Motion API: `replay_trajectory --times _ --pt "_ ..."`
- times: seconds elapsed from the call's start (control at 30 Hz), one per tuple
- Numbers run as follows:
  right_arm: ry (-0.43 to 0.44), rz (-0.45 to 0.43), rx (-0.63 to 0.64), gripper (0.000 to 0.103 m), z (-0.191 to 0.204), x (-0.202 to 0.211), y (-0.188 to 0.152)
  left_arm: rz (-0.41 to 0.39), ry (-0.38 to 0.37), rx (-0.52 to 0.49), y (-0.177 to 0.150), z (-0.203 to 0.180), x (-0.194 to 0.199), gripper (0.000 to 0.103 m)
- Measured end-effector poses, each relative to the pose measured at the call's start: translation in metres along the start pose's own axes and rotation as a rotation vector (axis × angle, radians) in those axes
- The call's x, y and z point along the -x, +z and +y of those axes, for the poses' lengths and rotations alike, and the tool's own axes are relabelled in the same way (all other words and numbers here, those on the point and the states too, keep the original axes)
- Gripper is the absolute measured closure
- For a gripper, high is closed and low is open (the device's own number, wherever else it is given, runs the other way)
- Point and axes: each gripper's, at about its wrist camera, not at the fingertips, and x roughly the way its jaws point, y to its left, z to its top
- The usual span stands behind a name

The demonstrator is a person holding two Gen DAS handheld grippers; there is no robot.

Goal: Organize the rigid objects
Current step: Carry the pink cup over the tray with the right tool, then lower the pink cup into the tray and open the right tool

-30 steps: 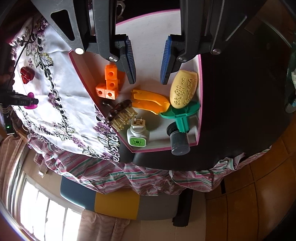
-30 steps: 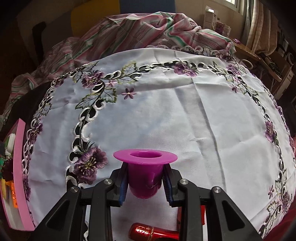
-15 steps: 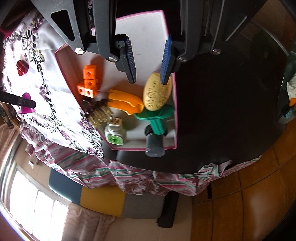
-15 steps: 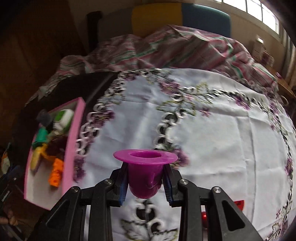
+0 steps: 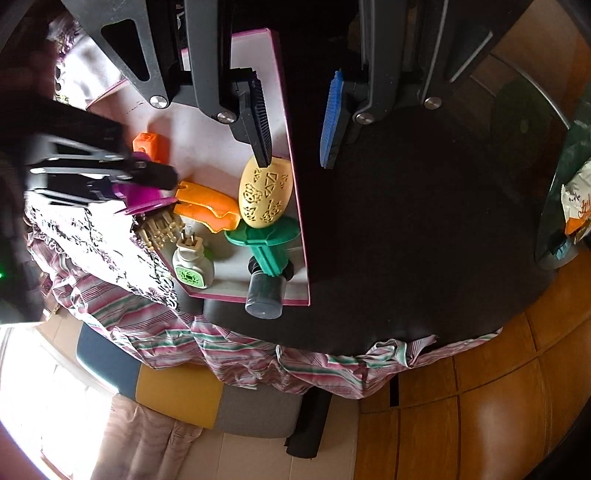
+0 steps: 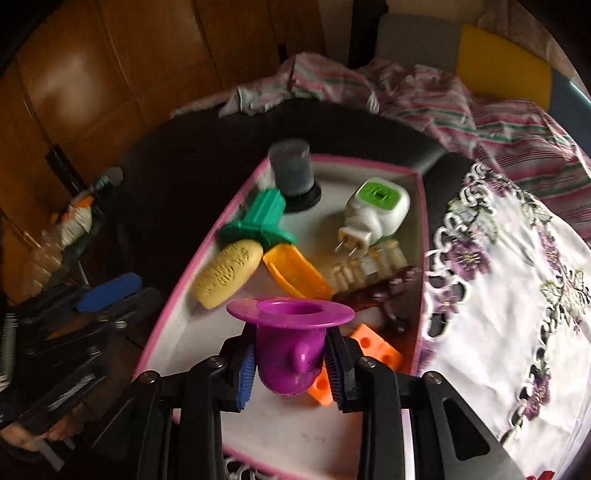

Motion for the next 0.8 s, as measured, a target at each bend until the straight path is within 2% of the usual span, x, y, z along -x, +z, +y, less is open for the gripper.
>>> replay_trajectory --times 0.13,0.3,0.53,0.8 --pt "-0.006 0.052 -0.029 0.069 -0.003 -0.021 -0.001 0.003 -0.001 0.008 0.0 0.003 -0.002 0.075" --pt "0.004 0.038 -0.053 0.066 -0.004 -0.02 -0.002 0.008 -0.005 0.007 -0.001 0.003 -0.004 0.075" --pt "0.022 0.009 -0.075 0.056 -0.012 -0.008 -0.004 0.008 0.005 0.009 -0.001 0.003 -0.004 0.075" --pt "0.038 -0.042 -0.076 0.053 -0.013 0.015 -0.011 -0.017 0.014 -0.011 0.001 -0.001 0.004 0.075"
